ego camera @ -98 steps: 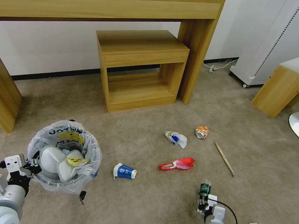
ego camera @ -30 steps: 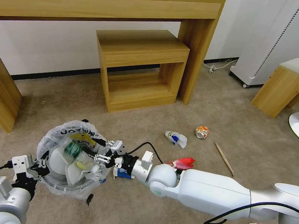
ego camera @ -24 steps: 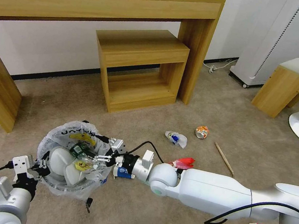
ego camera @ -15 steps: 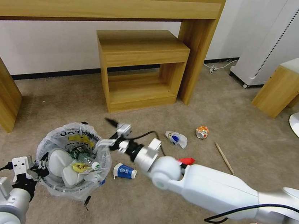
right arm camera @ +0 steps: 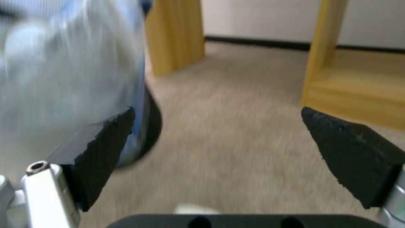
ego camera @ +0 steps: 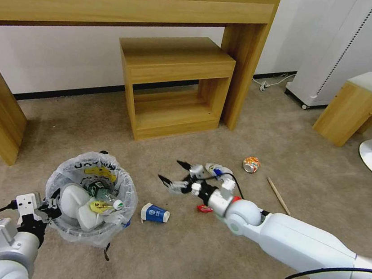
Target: Pick up the trash bin and place the garbage on the floor into it.
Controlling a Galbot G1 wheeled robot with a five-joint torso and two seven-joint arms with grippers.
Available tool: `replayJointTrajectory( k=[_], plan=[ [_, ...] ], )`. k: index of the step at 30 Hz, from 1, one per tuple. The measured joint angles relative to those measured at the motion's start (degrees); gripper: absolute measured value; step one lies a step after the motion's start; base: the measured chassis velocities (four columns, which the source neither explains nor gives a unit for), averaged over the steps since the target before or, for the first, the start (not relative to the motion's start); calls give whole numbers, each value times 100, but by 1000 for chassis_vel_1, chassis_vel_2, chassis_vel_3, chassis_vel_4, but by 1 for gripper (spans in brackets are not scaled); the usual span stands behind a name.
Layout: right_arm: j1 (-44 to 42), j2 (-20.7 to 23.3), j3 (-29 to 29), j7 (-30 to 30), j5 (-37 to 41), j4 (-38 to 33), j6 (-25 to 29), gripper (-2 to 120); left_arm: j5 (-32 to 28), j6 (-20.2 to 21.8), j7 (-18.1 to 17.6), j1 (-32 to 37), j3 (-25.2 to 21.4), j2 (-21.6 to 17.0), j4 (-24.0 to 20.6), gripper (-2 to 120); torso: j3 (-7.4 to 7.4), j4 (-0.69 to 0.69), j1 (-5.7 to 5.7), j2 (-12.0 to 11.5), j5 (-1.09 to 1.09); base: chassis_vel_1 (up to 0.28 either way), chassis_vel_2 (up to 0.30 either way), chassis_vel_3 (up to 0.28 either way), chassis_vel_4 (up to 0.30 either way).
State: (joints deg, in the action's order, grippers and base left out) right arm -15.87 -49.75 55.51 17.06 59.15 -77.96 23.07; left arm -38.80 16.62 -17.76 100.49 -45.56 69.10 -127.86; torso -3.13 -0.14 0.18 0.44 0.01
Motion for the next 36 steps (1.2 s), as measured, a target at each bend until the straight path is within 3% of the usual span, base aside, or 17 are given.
replayJointTrajectory(
  k=[7,16,28,36],
  plan=[
    [-31,-374,296,642,-214,1346,369,99,11,-29,6,21,-16,59,-29,1,0,0,0,0,-1,0,0,0,0],
    [-84,-806,530,791,-311,2120,413,96,24,-47,11,0,-16,126,-32,1,0,-1,0,0,-1,0,0,0,0],
    [-278,-2074,709,1173,-504,3612,516,91,15,-88,19,29,-39,162,-152,1,0,1,0,0,-1,0,0,0,0],
    [-426,-2448,567,1334,-742,4337,553,89,-13,-105,20,36,-41,126,-204,1,0,-1,0,0,-2,0,0,0,0]
  ],
)
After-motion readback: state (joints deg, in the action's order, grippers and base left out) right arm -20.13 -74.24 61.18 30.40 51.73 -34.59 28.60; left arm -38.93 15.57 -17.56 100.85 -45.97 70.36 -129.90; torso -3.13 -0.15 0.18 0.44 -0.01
